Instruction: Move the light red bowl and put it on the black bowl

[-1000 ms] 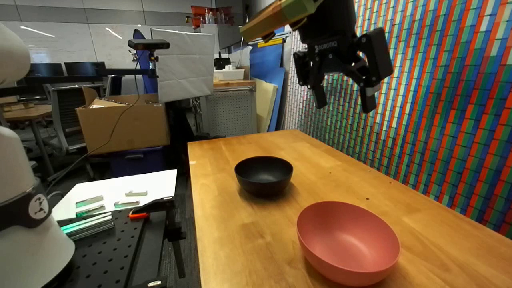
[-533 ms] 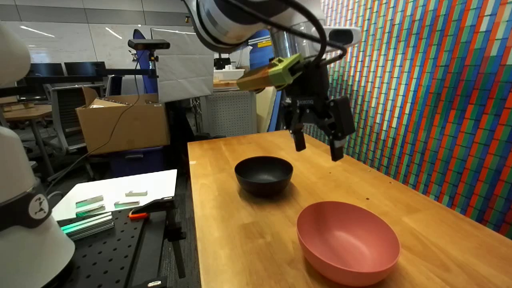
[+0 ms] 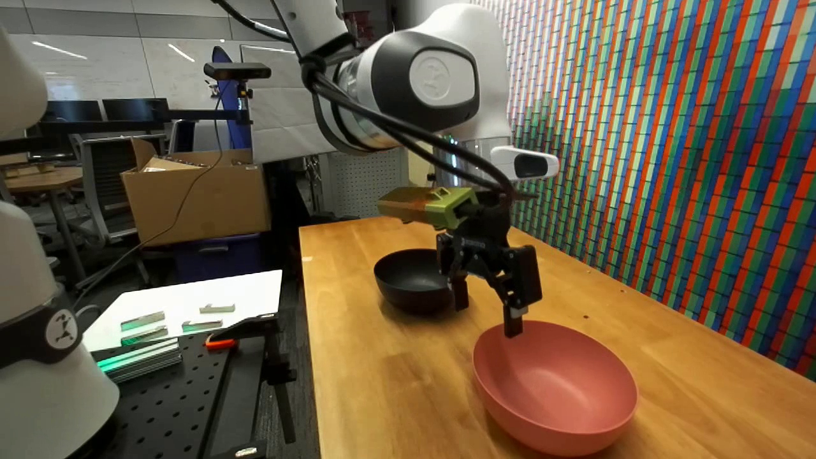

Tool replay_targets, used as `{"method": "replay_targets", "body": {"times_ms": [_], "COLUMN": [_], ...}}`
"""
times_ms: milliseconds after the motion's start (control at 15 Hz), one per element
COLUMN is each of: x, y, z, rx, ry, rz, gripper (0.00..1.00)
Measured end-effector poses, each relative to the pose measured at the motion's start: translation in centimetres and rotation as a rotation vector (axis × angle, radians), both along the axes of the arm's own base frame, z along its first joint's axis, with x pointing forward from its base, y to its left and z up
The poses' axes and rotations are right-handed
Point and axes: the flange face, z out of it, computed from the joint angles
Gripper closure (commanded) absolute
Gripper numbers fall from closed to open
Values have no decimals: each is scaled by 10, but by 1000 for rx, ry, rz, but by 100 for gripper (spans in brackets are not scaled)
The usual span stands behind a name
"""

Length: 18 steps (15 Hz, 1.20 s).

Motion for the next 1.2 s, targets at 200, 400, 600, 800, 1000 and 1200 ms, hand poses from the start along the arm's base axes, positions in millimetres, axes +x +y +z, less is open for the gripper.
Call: {"method": "replay_targets", "body": {"times_ms": [200, 400, 600, 800, 1000, 1200], "x": [1, 6, 13, 20, 27, 35], "y": [3, 5, 6, 4, 0, -3], "z": [-32, -57, -69, -70, -65, -54], "rx": [-4, -10, -17, -23, -30, -32], "ry": [41, 66, 67, 54, 37, 10], "rz": [9, 17, 24, 25, 21, 18], "gripper": [25, 42, 66, 88, 100, 98]}}
